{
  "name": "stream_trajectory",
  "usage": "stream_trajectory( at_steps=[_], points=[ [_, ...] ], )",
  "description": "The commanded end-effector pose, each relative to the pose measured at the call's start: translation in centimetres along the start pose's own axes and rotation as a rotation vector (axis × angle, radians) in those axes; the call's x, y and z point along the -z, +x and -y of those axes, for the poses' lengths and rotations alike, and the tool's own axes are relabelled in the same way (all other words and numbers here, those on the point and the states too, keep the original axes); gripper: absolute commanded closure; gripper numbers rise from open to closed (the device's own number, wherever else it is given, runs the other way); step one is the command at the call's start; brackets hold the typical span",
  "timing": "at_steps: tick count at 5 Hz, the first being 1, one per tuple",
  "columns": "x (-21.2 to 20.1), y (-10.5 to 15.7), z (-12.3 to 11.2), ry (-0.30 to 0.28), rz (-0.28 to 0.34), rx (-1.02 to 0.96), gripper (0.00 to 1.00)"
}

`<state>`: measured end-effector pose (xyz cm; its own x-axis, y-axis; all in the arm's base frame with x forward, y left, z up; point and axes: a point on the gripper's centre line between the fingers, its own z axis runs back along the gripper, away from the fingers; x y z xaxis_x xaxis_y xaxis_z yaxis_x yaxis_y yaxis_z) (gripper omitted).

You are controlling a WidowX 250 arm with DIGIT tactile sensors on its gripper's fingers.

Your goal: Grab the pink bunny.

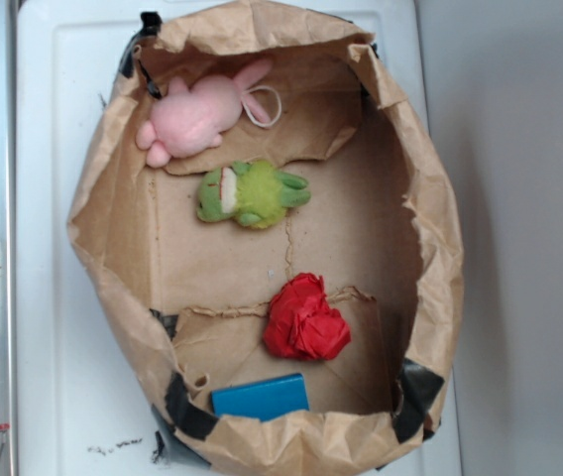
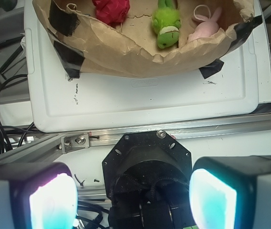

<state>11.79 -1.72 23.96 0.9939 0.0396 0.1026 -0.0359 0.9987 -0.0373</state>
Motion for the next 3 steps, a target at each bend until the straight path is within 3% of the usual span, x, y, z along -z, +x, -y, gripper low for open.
stream_trajectory(
  at_steps=[1,2,3],
  points=[
    [0.0,0.0,0.0,0.0,0.0,0.0,0.0],
    [1.1,4.5,-2.4,0.072,0.075,0.003,0.0],
    [3.5,8.4,-3.9,0.1,0.073,0.049,0.0]
  ],
)
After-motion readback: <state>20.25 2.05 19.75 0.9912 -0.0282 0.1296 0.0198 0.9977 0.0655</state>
